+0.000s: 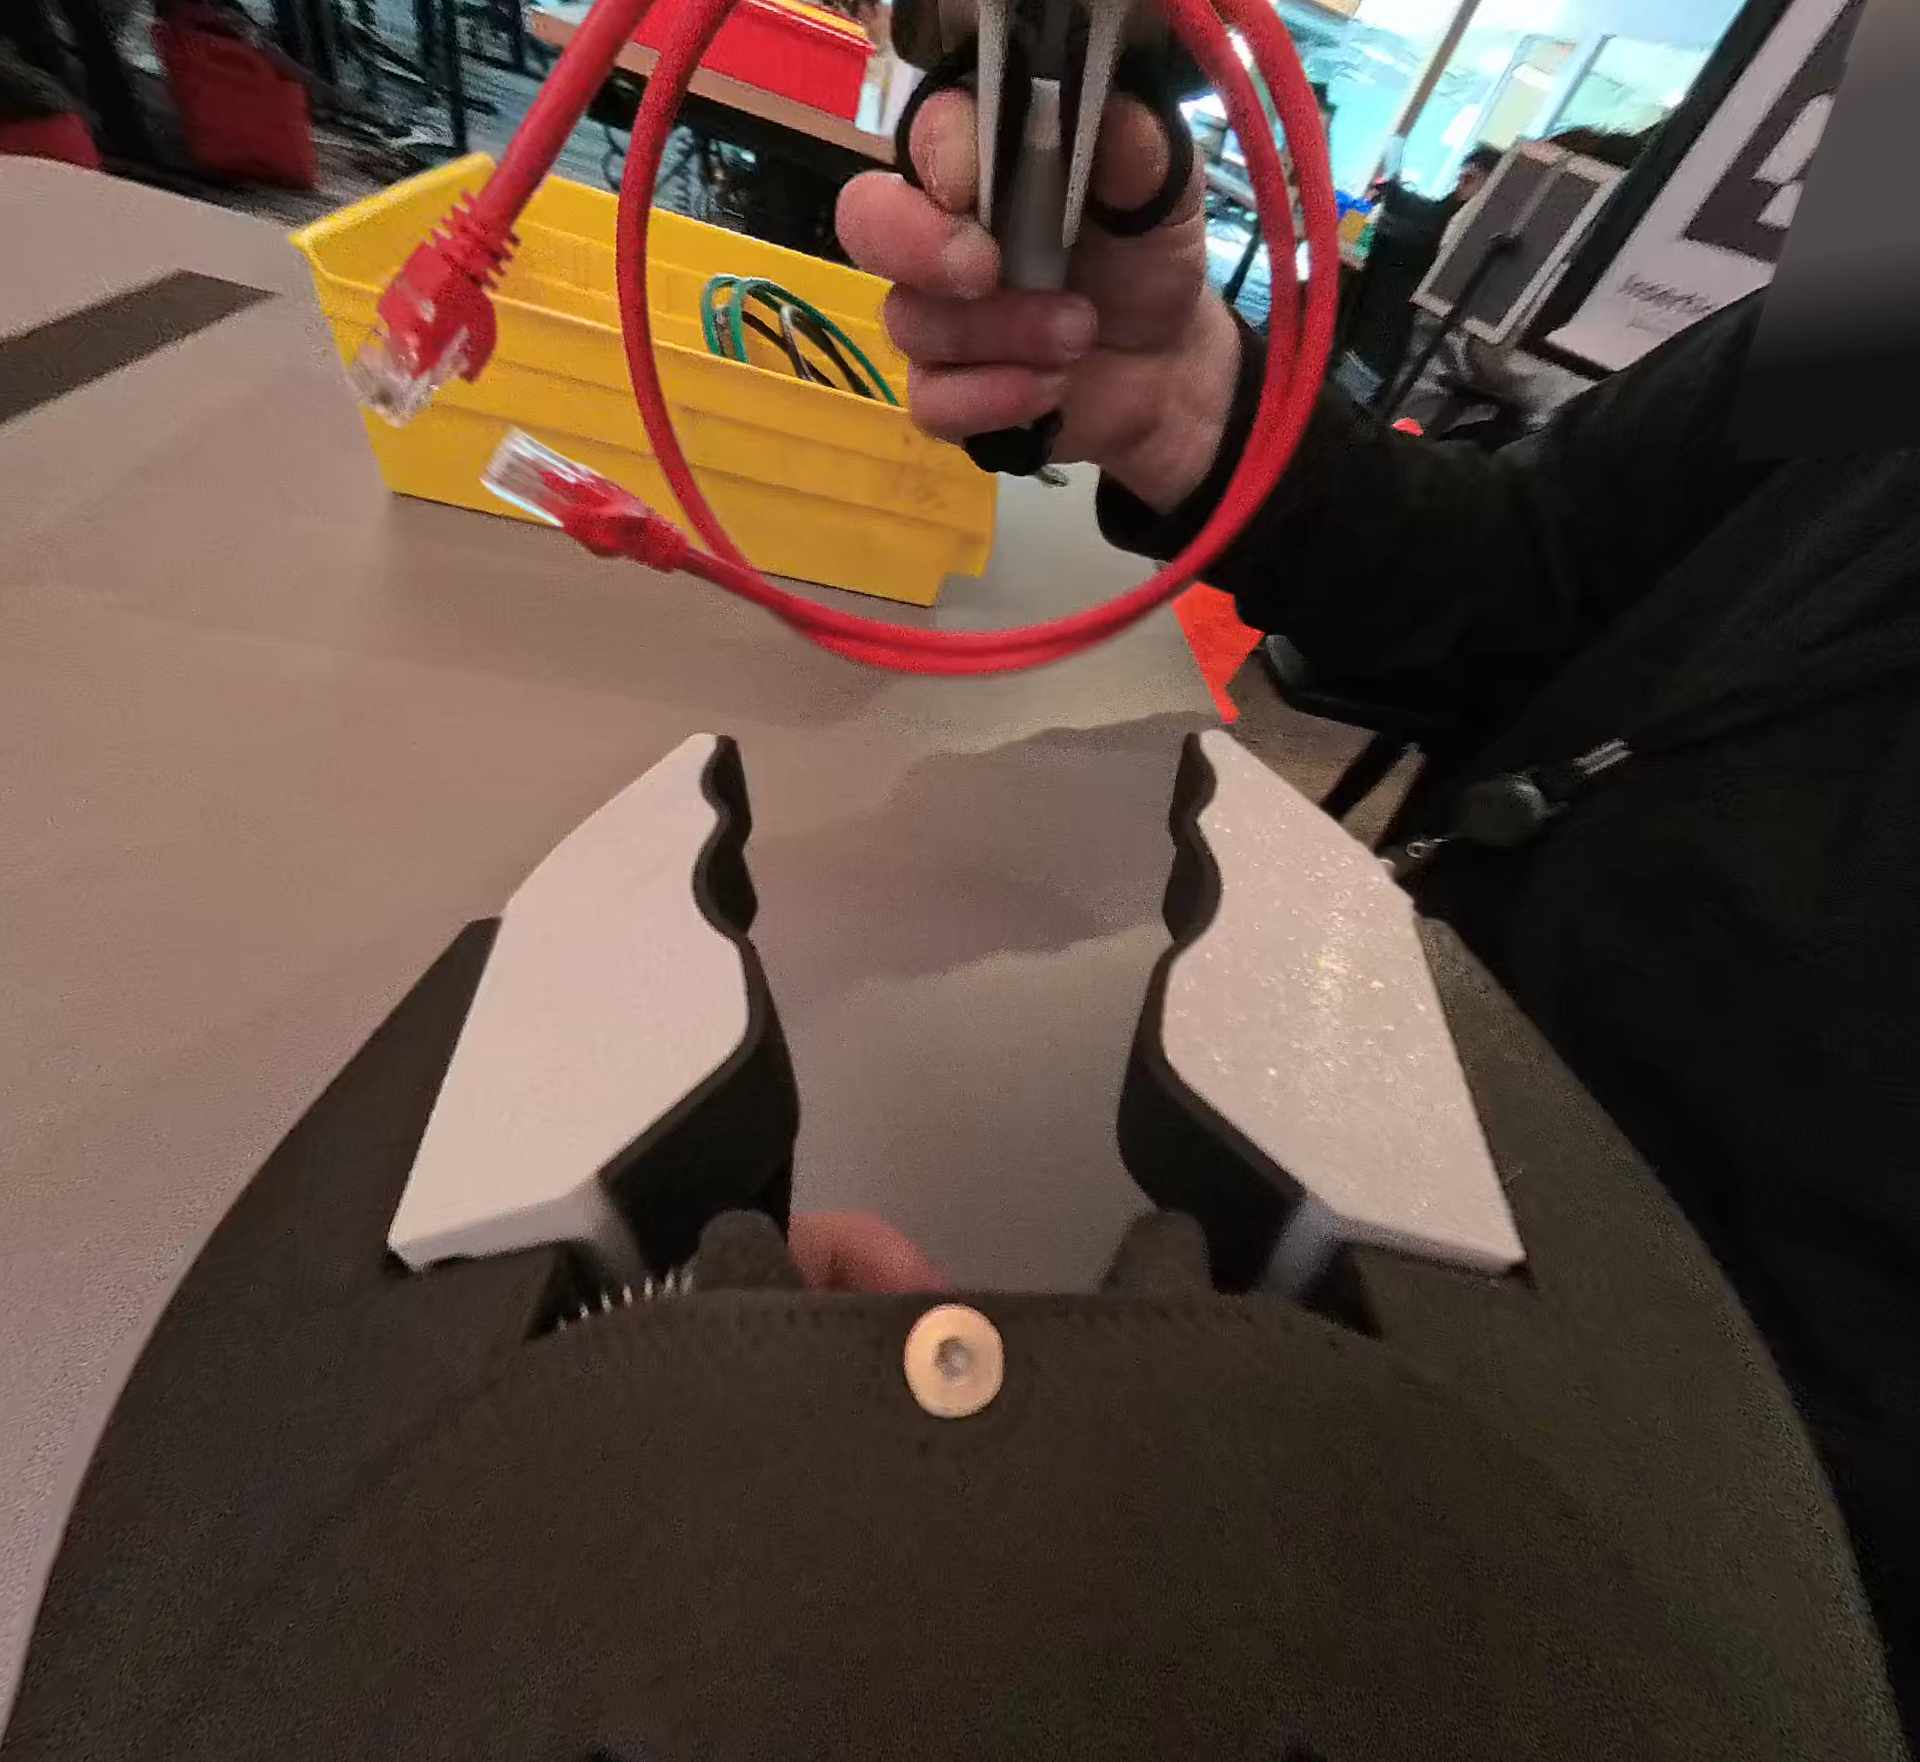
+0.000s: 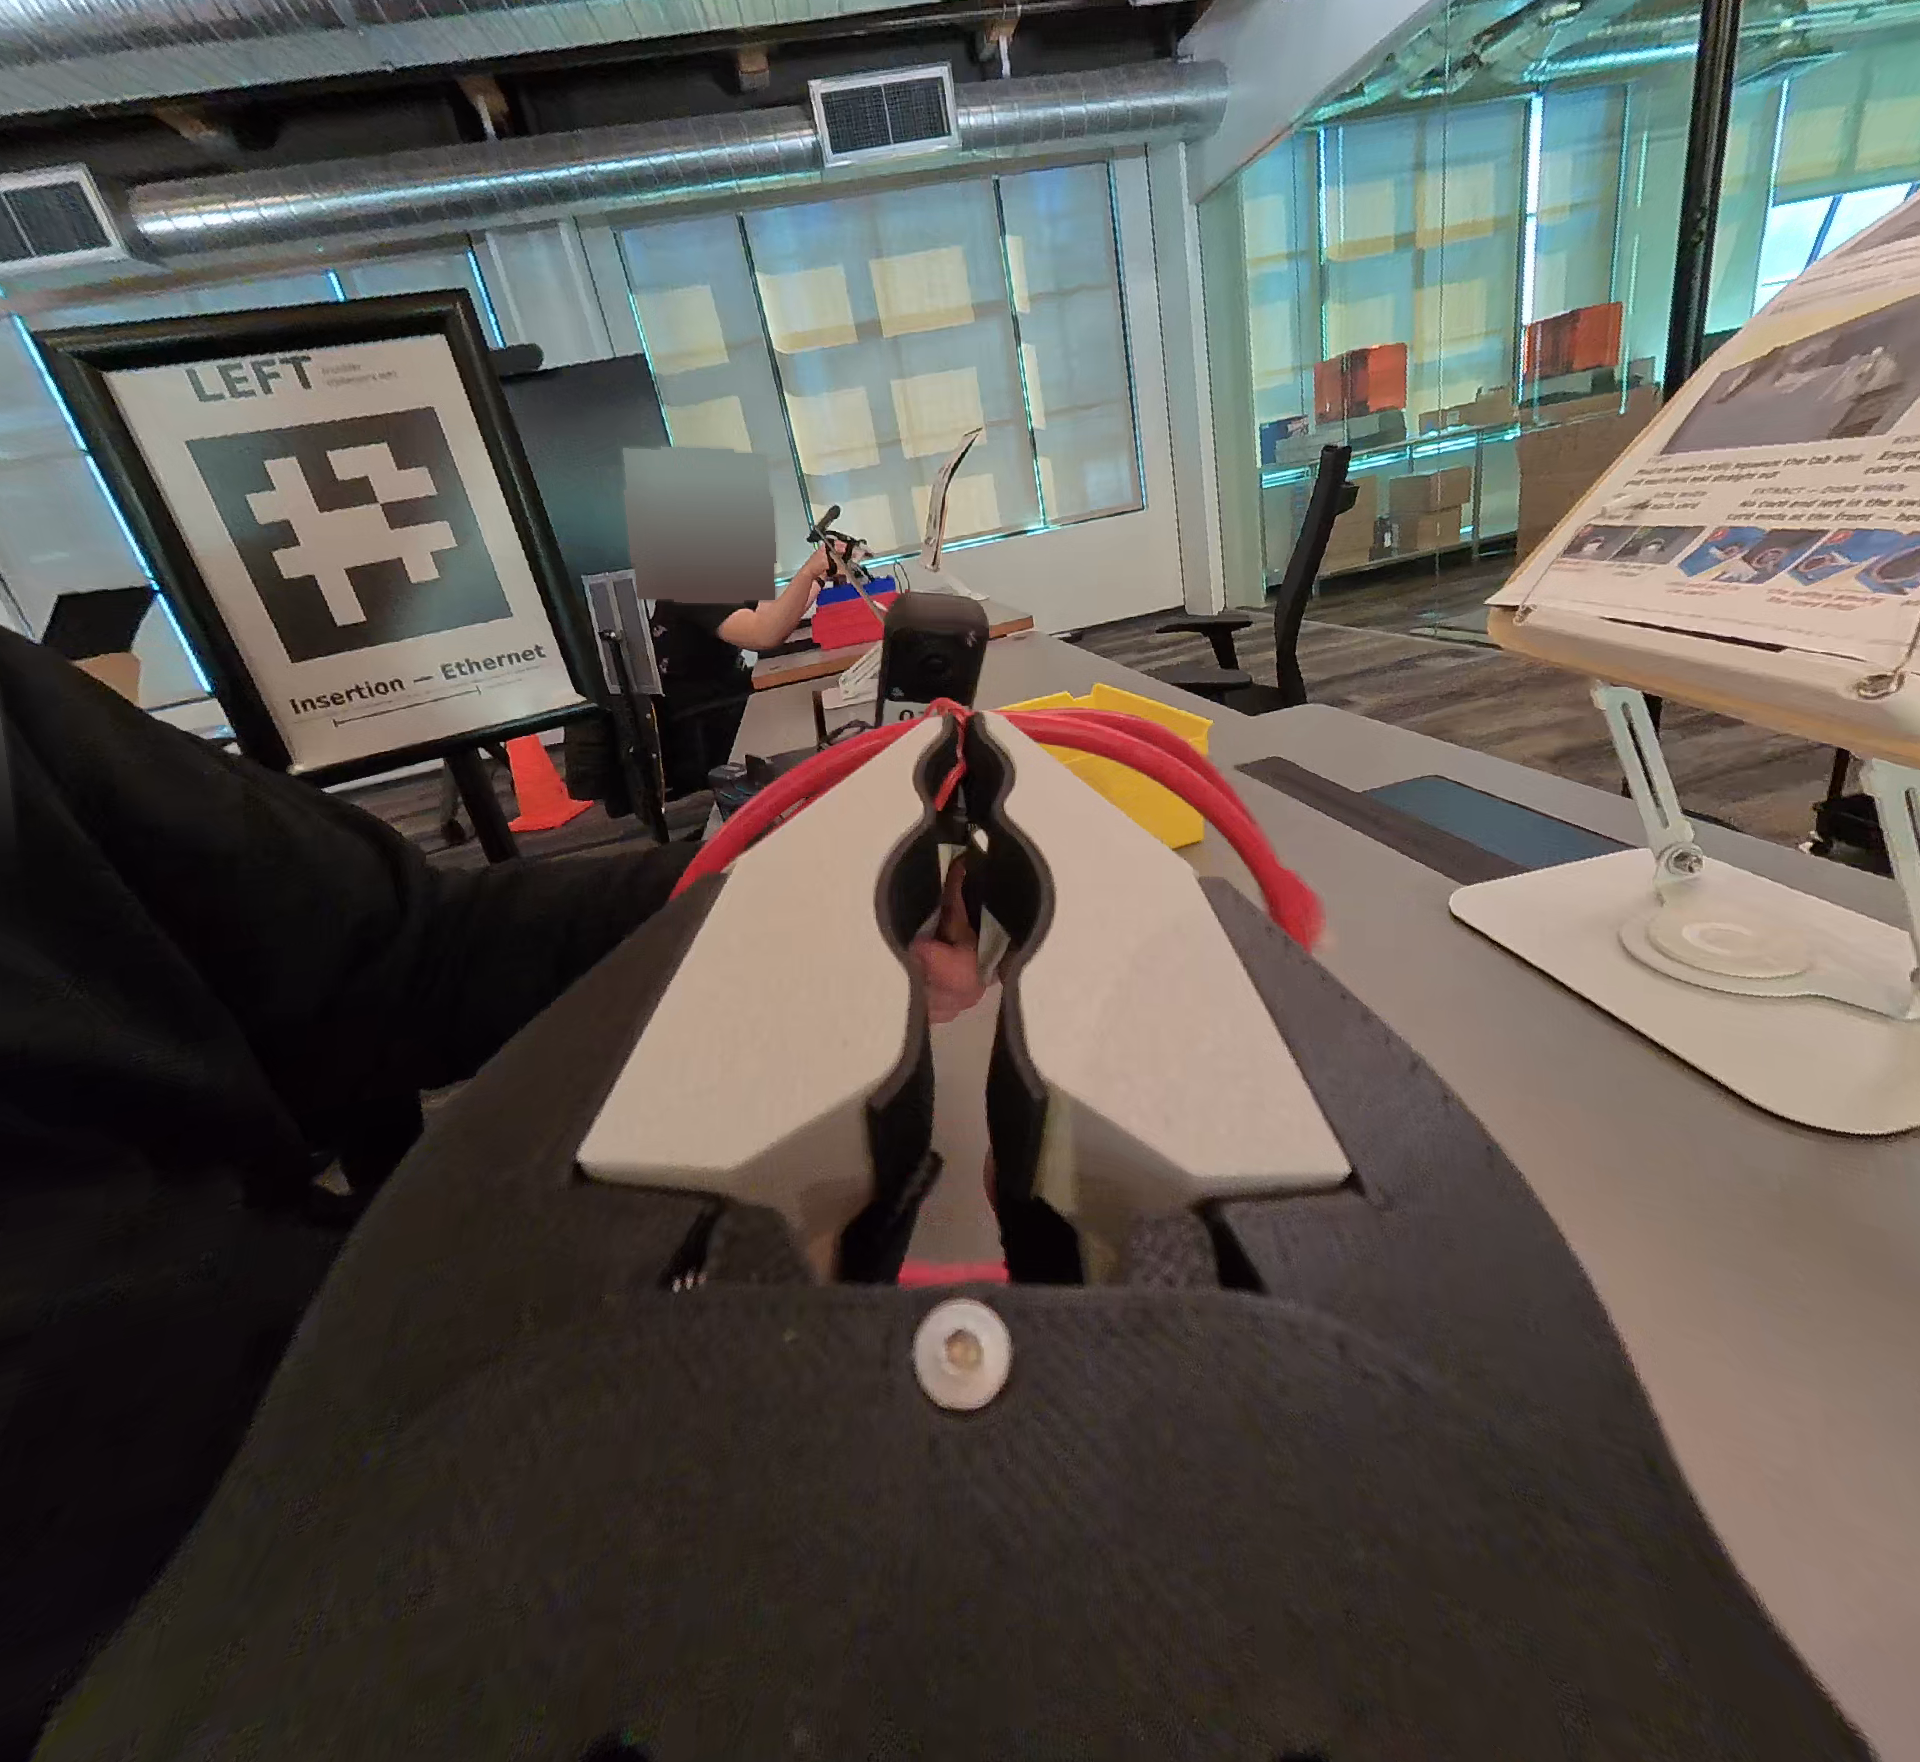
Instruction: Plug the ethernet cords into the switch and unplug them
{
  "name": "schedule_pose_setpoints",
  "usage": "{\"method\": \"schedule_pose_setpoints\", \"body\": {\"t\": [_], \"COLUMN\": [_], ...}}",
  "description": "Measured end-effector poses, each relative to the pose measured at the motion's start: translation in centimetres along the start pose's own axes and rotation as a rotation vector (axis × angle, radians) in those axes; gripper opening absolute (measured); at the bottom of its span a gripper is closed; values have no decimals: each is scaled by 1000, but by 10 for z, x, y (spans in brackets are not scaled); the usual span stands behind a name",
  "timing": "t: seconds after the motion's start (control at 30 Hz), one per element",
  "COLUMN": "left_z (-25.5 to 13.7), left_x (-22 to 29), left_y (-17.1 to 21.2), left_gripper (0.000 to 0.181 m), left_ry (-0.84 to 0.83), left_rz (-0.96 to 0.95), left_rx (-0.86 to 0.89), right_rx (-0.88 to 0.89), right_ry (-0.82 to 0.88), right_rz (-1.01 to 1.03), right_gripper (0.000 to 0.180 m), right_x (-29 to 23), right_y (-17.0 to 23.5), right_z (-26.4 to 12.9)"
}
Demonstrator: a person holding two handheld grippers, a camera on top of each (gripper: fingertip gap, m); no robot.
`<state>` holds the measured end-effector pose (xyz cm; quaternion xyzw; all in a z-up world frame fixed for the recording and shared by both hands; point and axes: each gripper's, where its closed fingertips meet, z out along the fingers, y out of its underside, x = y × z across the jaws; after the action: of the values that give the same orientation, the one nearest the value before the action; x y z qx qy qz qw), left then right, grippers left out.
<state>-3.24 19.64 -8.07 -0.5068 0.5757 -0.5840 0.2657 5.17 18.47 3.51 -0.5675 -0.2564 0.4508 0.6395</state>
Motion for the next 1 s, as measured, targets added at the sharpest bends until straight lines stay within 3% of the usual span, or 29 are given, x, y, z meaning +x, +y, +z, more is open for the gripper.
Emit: {"method": "schedule_pose_setpoints", "body": {"t": [0.1,0.23,0.37,0.47,0.8,1.0], "left_z": [-4,-2,7,17,30,24], "left_x": [-17,-32,-21,-11,0,6], "left_y": [2,-26,-43,-35,-10,8], "left_gripper": [79,85,97,100,81,31], "left_ry": [-115,-288,-347,-337,-245,-178], "left_rz": [27,144,281,346,385,321], "left_rx": [-18,50,27,-94,-155,-144], "right_rx": [7,-54,-136,-164,-237,-255], "right_ry": [-20,-77,-125,-155,-299,-389], "right_rz": [7,35,77,106,177,203], "right_gripper": [0,0,0,0,0,0], "right_x": [-3,-11,-16,-20,-43,-51], "right_y": [-2,10,31,43,71,79], "right_z": [1,4,10,15,40,54]}}
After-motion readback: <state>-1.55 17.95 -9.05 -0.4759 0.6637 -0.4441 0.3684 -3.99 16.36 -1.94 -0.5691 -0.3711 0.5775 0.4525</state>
